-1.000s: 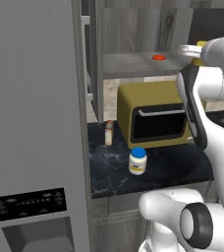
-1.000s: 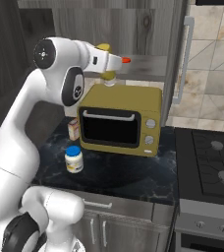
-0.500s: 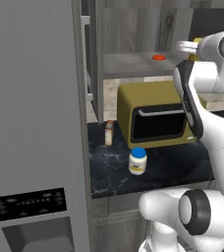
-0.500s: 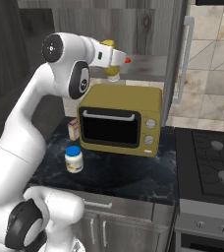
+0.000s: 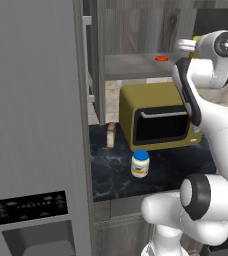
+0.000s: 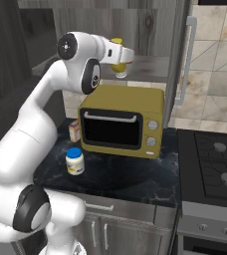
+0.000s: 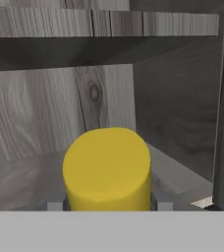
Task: Pick the mustard and mayonnaise from the counter and place them in the cabinet.
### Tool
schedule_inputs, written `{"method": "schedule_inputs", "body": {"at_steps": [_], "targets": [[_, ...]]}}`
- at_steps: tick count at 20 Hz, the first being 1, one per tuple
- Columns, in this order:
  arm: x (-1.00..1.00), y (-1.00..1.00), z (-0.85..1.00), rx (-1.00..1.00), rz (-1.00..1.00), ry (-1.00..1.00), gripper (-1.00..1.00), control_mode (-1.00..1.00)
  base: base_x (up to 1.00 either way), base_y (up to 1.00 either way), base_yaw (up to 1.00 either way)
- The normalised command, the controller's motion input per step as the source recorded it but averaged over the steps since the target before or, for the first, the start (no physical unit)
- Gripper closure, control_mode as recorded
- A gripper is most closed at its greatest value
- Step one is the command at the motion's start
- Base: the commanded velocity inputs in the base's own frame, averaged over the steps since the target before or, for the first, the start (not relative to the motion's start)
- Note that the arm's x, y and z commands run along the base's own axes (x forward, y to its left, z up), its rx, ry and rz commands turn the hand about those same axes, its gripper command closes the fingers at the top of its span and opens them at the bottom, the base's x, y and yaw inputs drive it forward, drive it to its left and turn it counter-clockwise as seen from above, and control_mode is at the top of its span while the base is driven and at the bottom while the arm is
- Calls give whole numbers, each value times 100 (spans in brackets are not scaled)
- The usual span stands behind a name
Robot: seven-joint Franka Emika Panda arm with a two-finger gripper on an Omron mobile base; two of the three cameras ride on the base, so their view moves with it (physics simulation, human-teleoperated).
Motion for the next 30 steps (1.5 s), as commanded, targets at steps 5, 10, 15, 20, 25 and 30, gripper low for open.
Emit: {"method": "schedule_inputs", "body": {"at_steps": [5, 10, 15, 20, 25, 30], "targets": [[41, -11, -4, 0, 0, 0, 100, -100, 0, 0, 0], [38, -14, -6, 0, 0, 0, 100, -100, 0, 0, 0], [32, -15, -16, 0, 0, 0, 100, -100, 0, 0, 0], [30, -13, -21, 0, 0, 0, 100, -100, 0, 0, 0], [31, -13, -9, 0, 0, 0, 100, -100, 0, 0, 0], [32, -10, -4, 0, 0, 0, 100, -100, 0, 0, 0]]}}
